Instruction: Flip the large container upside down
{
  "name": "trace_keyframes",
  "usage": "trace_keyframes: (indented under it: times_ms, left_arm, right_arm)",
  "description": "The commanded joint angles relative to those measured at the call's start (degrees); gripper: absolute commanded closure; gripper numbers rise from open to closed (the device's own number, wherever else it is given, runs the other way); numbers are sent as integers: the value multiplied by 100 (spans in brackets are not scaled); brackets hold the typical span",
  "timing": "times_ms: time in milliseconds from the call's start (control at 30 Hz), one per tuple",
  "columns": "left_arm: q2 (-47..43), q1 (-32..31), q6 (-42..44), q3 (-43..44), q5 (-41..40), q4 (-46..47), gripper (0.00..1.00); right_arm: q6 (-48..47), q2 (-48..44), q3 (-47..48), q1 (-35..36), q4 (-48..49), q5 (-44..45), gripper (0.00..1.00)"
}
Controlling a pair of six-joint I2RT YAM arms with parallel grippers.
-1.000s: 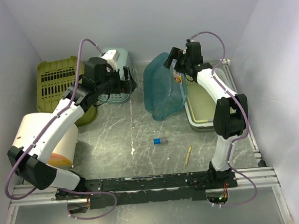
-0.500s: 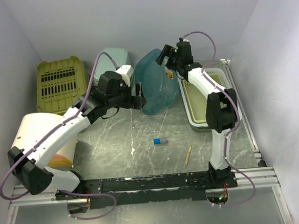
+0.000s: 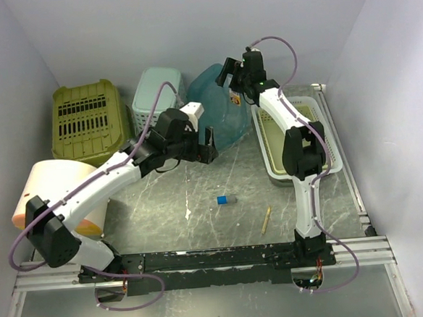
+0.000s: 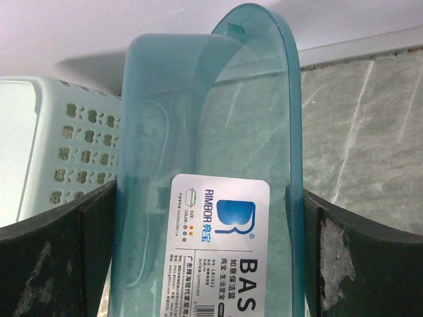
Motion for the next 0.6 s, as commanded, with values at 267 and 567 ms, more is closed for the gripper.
trace_keyframes:
  times_ms: [267, 567]
  left_arm:
    - [543, -236, 104, -75, 291, 967, 0]
    - [600, -255, 127, -270, -120, 1264, 0]
  right_arm:
    - [-897, -883, -1324, -15, -937, -115, 0]
    - [-723, -1213, -1821, -85, -697, -750, 0]
